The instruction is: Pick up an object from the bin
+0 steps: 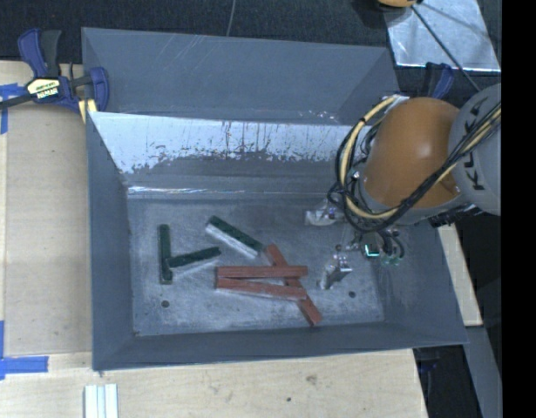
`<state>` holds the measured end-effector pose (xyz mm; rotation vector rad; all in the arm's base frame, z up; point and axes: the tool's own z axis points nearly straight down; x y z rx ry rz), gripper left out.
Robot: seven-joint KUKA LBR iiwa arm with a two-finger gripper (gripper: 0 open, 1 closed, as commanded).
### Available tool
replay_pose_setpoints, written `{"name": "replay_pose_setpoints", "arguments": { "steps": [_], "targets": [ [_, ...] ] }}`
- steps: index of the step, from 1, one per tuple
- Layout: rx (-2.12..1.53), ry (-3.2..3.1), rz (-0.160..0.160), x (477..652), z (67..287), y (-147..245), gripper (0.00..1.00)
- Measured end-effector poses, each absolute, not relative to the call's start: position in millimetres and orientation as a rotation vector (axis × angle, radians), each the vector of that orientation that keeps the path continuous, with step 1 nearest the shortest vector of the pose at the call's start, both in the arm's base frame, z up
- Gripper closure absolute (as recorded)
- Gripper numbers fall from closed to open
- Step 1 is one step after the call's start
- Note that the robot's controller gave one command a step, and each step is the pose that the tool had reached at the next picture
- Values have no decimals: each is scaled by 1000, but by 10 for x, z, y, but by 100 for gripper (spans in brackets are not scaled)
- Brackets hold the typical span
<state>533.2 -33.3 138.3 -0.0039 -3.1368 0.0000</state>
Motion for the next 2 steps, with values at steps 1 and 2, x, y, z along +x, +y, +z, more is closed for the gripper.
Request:
{"name": "replay_pose_setpoints", "arguments": {
  "steps": [1,2],
  "targets": [
    [-2,-3145,1,5352,1421,-333,0],
    [40,-3148,-1,5457,746,367,0]
  ]
}}
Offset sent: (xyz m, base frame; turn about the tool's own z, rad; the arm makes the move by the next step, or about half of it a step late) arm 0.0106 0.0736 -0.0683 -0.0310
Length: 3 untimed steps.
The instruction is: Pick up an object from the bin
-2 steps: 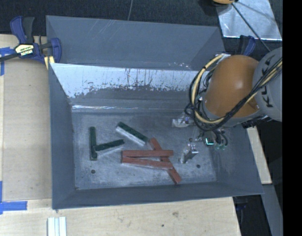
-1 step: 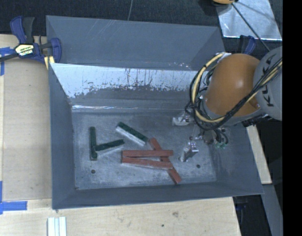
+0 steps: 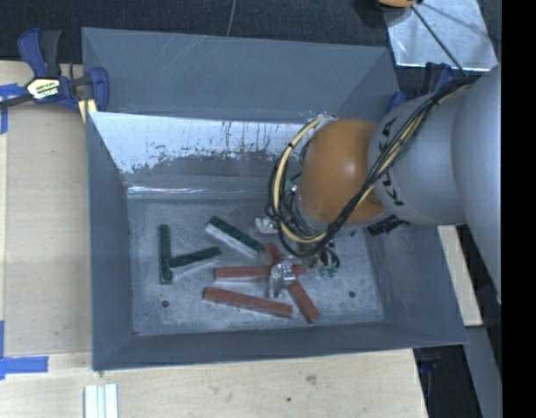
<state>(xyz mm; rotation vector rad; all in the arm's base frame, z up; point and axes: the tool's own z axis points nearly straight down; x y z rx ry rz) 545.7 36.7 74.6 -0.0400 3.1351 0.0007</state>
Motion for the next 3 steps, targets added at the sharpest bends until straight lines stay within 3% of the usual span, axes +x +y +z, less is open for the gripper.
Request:
{"name": "replay_pose_setpoints", "arguments": {
  "steps": [1,2,3],
  "targets": [
    [-168,3140,-1,5373,1422,403,0],
    [-163,3130,1,5557,1383,656,0],
    [-290,3125,-3,6055,705,1109,0]
  ]
}}
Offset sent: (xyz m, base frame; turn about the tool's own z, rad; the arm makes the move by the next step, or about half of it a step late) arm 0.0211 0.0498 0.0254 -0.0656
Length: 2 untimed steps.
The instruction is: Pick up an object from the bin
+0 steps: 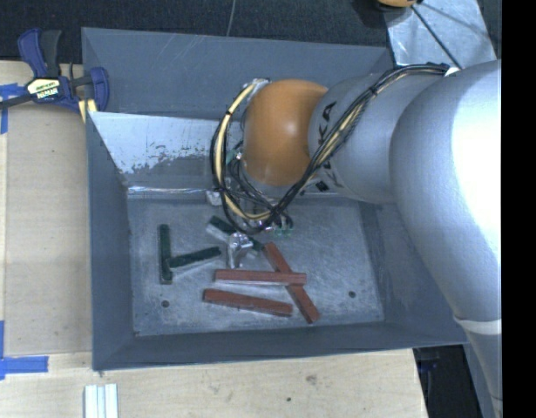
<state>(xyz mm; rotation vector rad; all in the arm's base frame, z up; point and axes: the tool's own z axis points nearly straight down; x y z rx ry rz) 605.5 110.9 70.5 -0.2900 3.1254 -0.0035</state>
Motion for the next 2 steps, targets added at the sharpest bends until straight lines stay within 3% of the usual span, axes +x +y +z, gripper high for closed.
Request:
{"name": "replay_pose_setpoints", "arguments": {
  "steps": [1,2],
  "targets": [
    [-281,3116,1,6001,802,1050,100],
    [-281,3116,1,6001,802,1050,100]
  ]
}}
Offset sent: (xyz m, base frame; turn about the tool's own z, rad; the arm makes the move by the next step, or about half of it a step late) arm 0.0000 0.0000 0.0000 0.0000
